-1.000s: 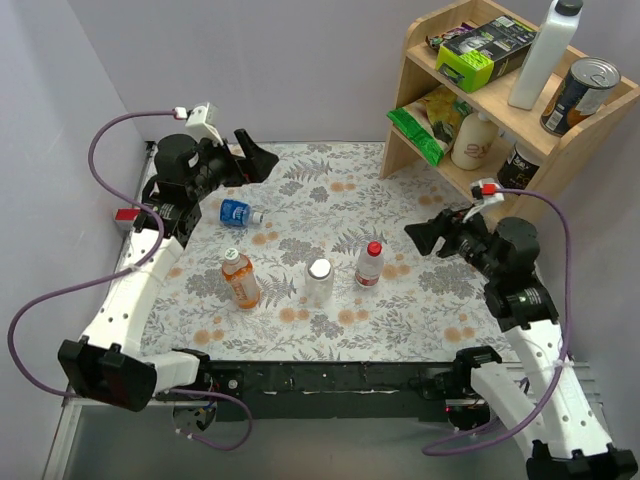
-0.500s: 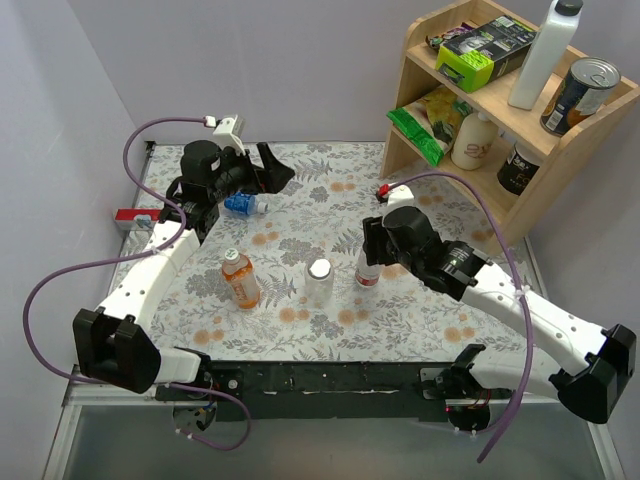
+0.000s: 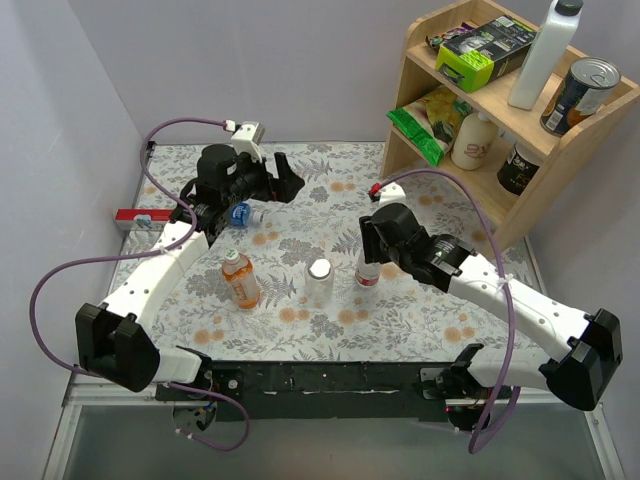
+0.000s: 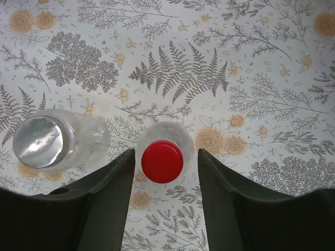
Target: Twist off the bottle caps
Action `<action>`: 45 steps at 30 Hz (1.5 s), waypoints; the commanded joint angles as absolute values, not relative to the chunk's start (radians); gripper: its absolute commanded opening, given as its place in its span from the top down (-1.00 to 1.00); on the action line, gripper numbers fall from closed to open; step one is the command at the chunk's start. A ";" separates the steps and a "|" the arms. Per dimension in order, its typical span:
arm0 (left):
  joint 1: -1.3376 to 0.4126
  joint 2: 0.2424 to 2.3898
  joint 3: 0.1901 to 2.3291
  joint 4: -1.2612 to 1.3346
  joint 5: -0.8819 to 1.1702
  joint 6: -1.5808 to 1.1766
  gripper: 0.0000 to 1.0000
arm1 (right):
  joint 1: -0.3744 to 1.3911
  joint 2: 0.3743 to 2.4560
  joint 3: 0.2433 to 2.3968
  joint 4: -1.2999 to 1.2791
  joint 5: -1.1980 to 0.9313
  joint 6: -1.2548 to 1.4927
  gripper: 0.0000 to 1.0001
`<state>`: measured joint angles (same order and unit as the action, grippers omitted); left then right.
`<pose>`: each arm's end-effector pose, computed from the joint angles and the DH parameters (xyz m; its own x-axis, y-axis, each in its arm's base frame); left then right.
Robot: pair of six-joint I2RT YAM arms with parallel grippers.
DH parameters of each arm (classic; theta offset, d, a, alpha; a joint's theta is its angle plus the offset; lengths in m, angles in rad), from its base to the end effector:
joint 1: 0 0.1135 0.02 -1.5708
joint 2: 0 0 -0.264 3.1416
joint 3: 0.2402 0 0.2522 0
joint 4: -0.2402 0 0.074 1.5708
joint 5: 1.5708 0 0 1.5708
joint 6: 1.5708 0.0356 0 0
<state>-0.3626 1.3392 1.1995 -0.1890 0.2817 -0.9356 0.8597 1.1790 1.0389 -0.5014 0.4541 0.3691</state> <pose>0.2889 -0.1202 0.3608 -0.6514 -0.5799 -0.4893 0.1052 0.5697 -0.8151 0.1783 0.1830 0.3193 -0.5271 -0.1152 -0.8419 -0.2802 0.9589 0.0442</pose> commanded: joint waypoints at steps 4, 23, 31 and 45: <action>-0.376 1.331 1.224 -0.207 0.230 -0.899 -0.96 | 0.868 1.246 1.106 -0.502 0.434 0.403 -0.11; -0.319 1.446 1.405 -0.143 0.385 -1.010 -0.96 | 0.845 1.255 1.043 -0.491 0.483 0.313 0.30; -0.508 1.407 1.275 -0.110 0.444 -0.784 -0.96 | 0.759 1.223 1.077 -0.486 0.350 0.269 0.97; -0.753 1.226 0.947 0.120 0.539 -0.557 -0.96 | 0.669 1.193 1.380 -0.666 0.086 0.232 0.97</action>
<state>-0.6590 1.2701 0.9874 0.0559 0.5896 -0.6895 0.6758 1.2030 1.2472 -0.6174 0.1715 0.2516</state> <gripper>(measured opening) 0.981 0.436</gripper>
